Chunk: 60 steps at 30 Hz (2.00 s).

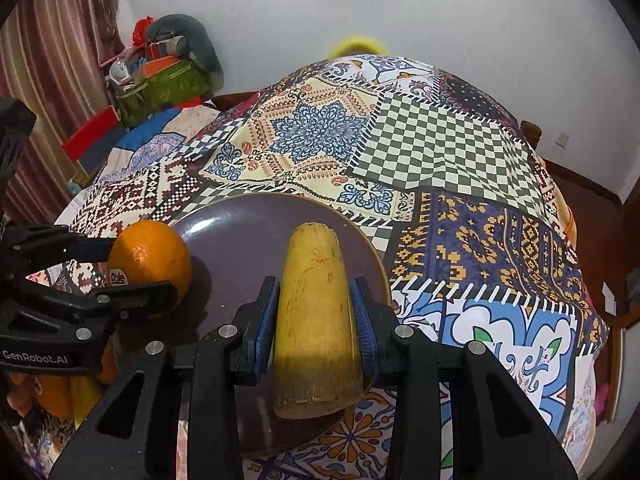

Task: Organize fruits
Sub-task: 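Carry both fruits onto the purple plate and open both tools, then withdraw both tools from the plate toward the remaining fruit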

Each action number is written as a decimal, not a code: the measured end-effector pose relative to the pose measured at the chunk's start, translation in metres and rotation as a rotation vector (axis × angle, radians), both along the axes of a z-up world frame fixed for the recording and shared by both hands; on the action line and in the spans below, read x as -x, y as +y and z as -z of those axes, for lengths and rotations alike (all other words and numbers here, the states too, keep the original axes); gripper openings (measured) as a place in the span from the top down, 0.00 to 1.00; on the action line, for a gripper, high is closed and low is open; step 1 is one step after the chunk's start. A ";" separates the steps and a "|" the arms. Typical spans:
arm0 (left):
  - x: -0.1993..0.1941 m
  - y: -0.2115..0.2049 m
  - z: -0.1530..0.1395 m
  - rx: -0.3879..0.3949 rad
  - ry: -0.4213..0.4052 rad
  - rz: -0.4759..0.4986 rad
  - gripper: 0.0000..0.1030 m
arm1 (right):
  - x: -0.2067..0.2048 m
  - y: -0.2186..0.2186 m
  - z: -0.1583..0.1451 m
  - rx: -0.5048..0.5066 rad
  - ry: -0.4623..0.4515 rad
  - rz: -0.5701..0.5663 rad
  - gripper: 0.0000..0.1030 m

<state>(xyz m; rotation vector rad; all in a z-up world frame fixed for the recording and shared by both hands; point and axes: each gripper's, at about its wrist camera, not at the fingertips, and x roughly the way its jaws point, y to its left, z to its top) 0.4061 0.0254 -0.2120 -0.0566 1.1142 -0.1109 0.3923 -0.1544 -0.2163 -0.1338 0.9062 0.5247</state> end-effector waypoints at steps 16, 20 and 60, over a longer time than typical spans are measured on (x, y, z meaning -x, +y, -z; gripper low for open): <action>0.031 0.004 -0.030 -0.045 -0.119 -0.029 0.32 | 0.025 0.006 -0.019 -0.003 -0.024 -0.027 0.67; 0.048 0.008 -0.043 -0.054 -0.158 -0.048 0.30 | 0.039 0.002 -0.035 -0.025 -0.050 -0.024 0.67; 0.198 0.035 -0.010 -0.047 -0.180 -0.092 0.20 | 0.169 -0.009 -0.032 -0.075 -0.037 0.000 0.55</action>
